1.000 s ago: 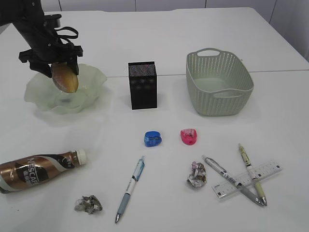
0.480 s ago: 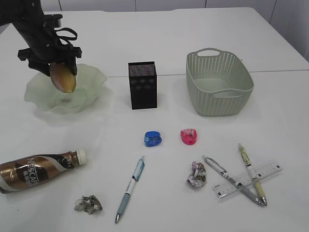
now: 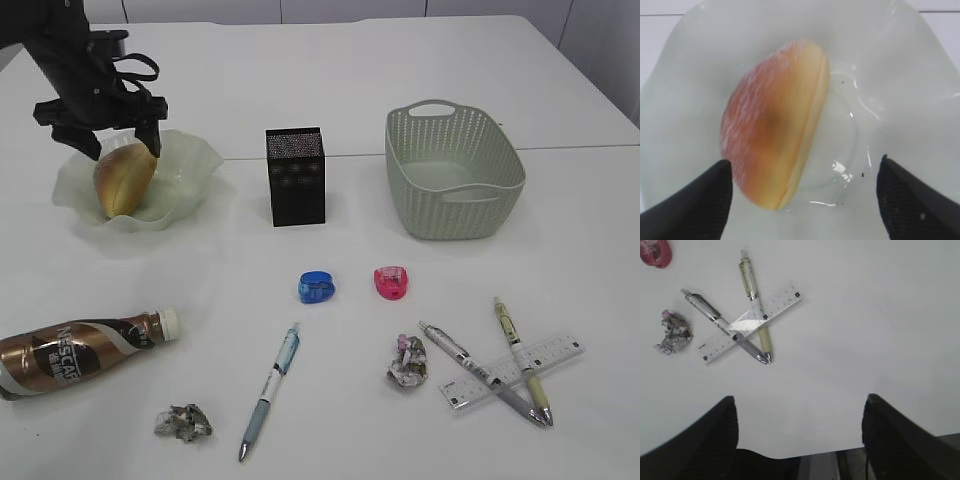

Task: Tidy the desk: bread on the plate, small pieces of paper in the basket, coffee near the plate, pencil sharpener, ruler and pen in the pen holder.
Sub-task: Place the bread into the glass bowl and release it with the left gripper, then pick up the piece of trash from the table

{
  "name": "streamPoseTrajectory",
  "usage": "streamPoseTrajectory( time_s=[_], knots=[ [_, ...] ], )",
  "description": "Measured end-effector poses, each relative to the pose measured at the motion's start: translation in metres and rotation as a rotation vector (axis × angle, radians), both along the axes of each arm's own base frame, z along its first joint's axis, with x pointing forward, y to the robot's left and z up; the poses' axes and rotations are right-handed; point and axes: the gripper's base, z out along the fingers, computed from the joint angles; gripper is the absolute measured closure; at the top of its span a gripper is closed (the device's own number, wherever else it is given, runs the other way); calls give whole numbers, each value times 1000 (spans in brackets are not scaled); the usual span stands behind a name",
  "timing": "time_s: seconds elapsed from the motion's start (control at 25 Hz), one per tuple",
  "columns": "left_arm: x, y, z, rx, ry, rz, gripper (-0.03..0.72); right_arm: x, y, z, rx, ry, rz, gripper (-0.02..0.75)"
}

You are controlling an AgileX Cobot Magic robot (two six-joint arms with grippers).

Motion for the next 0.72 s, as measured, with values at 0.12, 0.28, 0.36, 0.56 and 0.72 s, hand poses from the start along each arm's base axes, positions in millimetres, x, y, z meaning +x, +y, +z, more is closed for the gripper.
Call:
streamPoseTrajectory(
  time_s=[0.12, 0.28, 0.36, 0.56, 0.72],
  knots=[
    [0, 0, 11, 0, -1, 1, 20, 0, 4, 0, 44, 3, -2, 174],
    [-5, 1, 43, -1, -10, 4, 38, 0, 11, 1, 129, 3, -4, 174],
    [-12, 1, 63, -11, -8, 5, 59, 0, 14, 2, 162, 2, 8, 174],
    [-23, -1, 83, -58, 7, 2, 97, 0, 25, 4, 232, -2, 49, 174],
    [-30, -6, 101, -126, -15, -11, 103, -1, 45, 5, 244, -12, 138, 174]
  ],
)
